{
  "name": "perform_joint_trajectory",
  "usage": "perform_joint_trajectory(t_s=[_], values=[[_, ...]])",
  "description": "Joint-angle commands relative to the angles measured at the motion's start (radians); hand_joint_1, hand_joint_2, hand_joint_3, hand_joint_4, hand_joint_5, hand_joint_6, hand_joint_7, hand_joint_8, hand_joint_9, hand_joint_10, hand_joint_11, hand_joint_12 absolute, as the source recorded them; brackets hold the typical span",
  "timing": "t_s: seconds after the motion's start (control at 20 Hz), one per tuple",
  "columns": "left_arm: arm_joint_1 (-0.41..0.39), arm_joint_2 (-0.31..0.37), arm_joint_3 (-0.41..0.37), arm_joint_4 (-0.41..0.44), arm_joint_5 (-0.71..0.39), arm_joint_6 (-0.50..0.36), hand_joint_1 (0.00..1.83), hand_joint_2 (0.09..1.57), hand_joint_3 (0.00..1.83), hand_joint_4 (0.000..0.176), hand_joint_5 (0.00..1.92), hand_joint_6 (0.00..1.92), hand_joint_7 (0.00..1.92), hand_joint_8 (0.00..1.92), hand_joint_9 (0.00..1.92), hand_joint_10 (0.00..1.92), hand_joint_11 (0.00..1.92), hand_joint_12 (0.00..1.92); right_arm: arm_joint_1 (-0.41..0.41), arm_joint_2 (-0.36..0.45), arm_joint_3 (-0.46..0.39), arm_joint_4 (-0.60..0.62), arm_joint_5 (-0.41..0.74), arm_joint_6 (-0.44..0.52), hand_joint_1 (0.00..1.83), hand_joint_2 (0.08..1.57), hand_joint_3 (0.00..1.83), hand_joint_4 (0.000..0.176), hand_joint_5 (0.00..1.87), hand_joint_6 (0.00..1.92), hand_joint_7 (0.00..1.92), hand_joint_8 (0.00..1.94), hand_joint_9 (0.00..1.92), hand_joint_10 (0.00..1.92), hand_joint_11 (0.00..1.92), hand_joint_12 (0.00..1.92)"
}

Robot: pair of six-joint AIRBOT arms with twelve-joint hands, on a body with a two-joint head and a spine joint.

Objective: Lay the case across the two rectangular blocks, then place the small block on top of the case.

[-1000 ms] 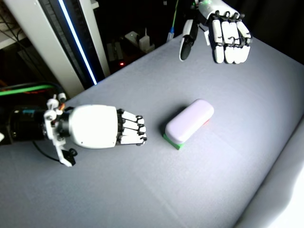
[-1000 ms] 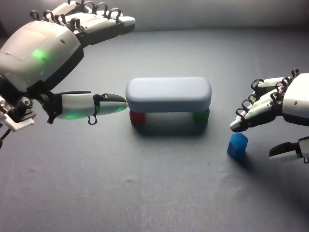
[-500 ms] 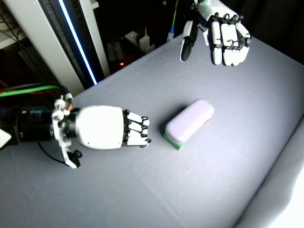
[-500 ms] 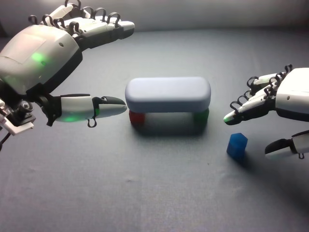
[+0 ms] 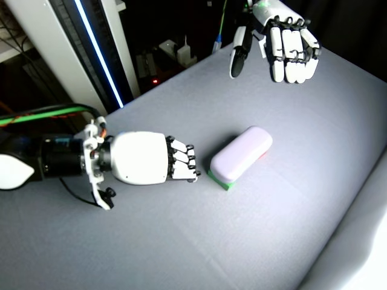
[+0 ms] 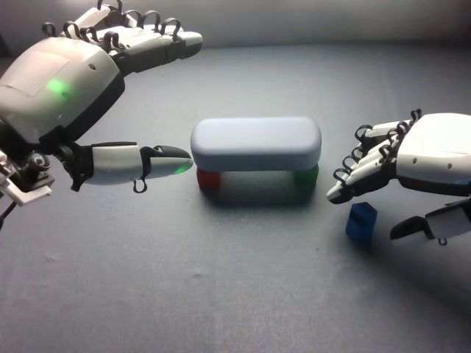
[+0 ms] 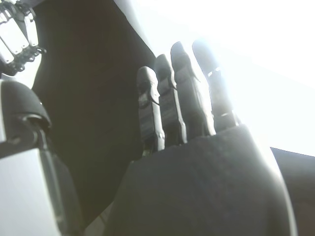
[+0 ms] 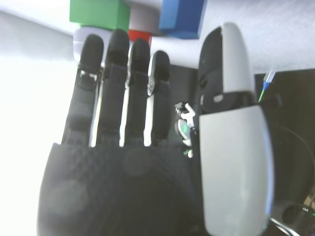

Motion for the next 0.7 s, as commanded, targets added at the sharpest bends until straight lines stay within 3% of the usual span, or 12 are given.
perform_joint_trajectory(t_s=[0.0,0.1,0.2,0.3,0.4,0.5,0.55,0.65], values=[[-0.007,-0.006,0.003,0.004,-0.129,-0.004,0.82,0.9,0.0,0.02,0.43,0.0,0.44,0.0,0.46,0.01,0.07,1.07,0.012,-0.003,0.005,0.033,0.082,0.005,1.15,1.01,0.0,0.0,0.66,0.0,0.71,0.0,0.7,0.0,0.18,1.06],[-0.007,-0.007,0.004,0.002,-0.129,-0.005,0.83,0.89,0.0,0.043,0.44,0.0,0.46,0.0,0.47,0.01,0.08,1.03,0.012,-0.013,0.013,0.032,0.071,0.005,1.14,1.01,0.0,0.0,0.69,0.01,0.75,0.02,0.75,0.02,0.23,1.1],[-0.007,-0.008,0.006,0.001,-0.129,-0.006,0.84,0.88,0.0,0.027,0.45,0.0,0.47,0.01,0.47,0.01,0.09,1.03,0.012,-0.02,0.019,0.032,0.062,0.005,1.12,1.02,0.0,0.0,0.7,0.0,0.76,0.01,0.76,0.02,0.23,1.07],[-0.007,-0.008,0.006,0.0,-0.128,-0.006,0.83,0.88,0.0,0.034,0.45,0.0,0.46,0.0,0.46,0.0,0.08,1.02,0.012,-0.025,0.022,0.032,0.058,0.005,1.16,1.02,0.0,0.0,0.71,0.0,0.75,0.0,0.74,0.01,0.21,1.06],[-0.007,-0.01,0.007,-0.001,-0.127,-0.006,0.81,0.88,0.0,0.024,0.46,0.0,0.47,0.0,0.47,0.0,0.1,1.0,0.012,-0.031,0.024,0.031,0.055,0.005,1.2,1.01,0.0,0.0,0.75,0.01,0.82,0.02,0.81,0.03,0.31,1.04],[-0.007,-0.011,0.008,-0.001,-0.126,-0.008,0.77,0.88,0.0,0.026,0.46,0.0,0.48,0.0,0.48,0.0,0.09,1.02,0.012,-0.034,0.025,0.028,0.05,0.005,1.2,1.0,0.0,0.0,0.79,0.01,0.85,0.02,0.85,0.03,0.38,1.01],[-0.007,-0.012,0.009,-0.002,-0.126,-0.009,0.78,0.87,0.0,0.042,0.46,0.0,0.48,0.0,0.47,0.0,0.07,1.02,0.012,-0.035,0.025,0.027,0.048,0.005,1.2,1.0,0.0,0.0,0.8,0.02,0.86,0.01,0.85,0.03,0.39,1.02],[-0.007,-0.013,0.009,-0.002,-0.125,-0.011,0.76,0.87,0.0,0.052,0.46,0.0,0.48,0.0,0.47,0.0,0.08,1.03,0.012,-0.038,0.025,0.026,0.047,0.005,1.23,0.99,0.0,0.0,0.84,0.03,0.89,0.03,0.89,0.05,0.44,1.03]])
